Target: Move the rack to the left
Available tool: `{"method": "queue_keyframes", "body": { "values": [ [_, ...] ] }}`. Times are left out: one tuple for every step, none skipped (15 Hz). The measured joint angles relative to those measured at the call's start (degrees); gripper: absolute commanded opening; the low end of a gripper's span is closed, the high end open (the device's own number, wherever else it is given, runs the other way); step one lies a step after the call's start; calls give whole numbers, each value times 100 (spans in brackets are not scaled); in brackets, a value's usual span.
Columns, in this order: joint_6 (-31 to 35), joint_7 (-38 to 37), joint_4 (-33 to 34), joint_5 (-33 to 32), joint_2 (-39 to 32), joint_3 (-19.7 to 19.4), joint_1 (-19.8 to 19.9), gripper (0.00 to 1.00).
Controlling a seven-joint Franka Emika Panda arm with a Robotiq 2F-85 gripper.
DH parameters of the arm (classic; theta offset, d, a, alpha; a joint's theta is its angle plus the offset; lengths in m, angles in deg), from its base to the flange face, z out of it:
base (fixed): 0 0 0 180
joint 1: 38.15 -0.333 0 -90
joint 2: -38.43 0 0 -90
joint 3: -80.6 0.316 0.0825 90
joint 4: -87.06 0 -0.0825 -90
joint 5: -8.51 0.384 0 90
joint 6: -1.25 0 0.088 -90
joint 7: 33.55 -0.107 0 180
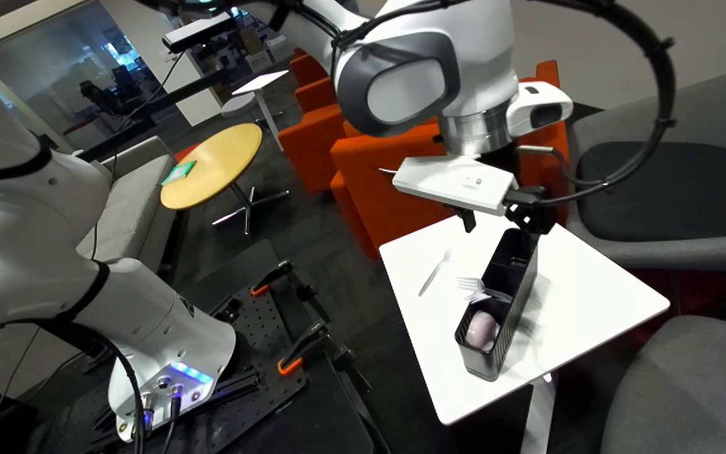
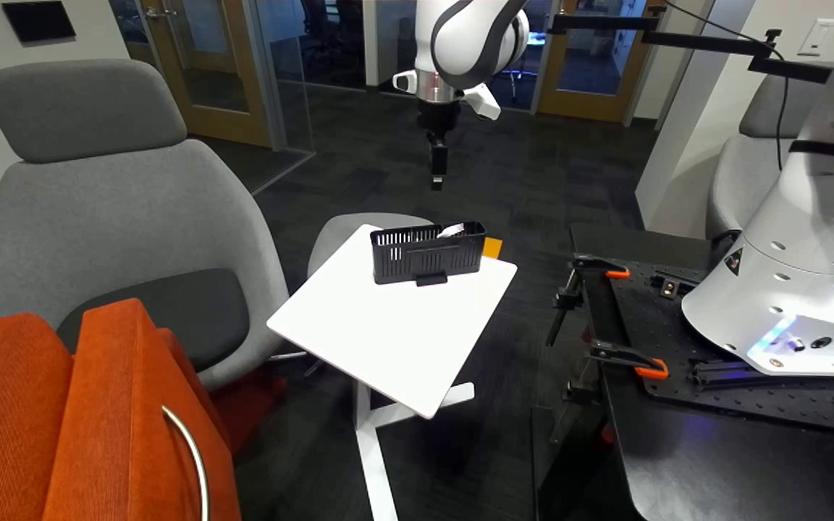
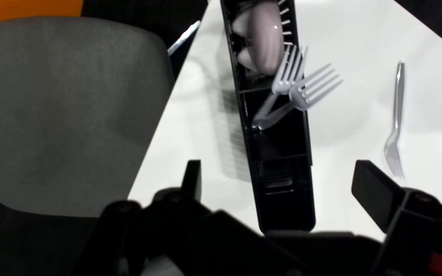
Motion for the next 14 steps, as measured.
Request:
{"method": "queue_keyframes", "body": {
  "values": [
    [-79,-38,101,-113,-57,-136,-59,100],
    [-113,-45,143,-148,-69,-183,-69,100],
    [-127,-46,164,-164,-69,-193,-70,100],
    [-133,-51,174,-170,-69,-193,-75,100],
    [-133,-52,174,-166,-70,-193,-82,100],
    [-132,-9,175,-167,-80,-193,-90,100],
    [-114,28,175,-171,-98,-195,-99,100],
    [-62,48,175,-174,-133,-202,-103,100],
    [31,51,177,-178,-186,-227,-104,100],
    [146,51,180,-179,-260,-260,-104,100],
    [257,53,184,-179,-345,-282,-101,100],
    [367,57,192,-179,-438,-291,-93,100],
    [476,60,206,-178,-542,-291,-79,100],
    [579,60,227,-179,-650,-291,-69,100]
  ]
}}
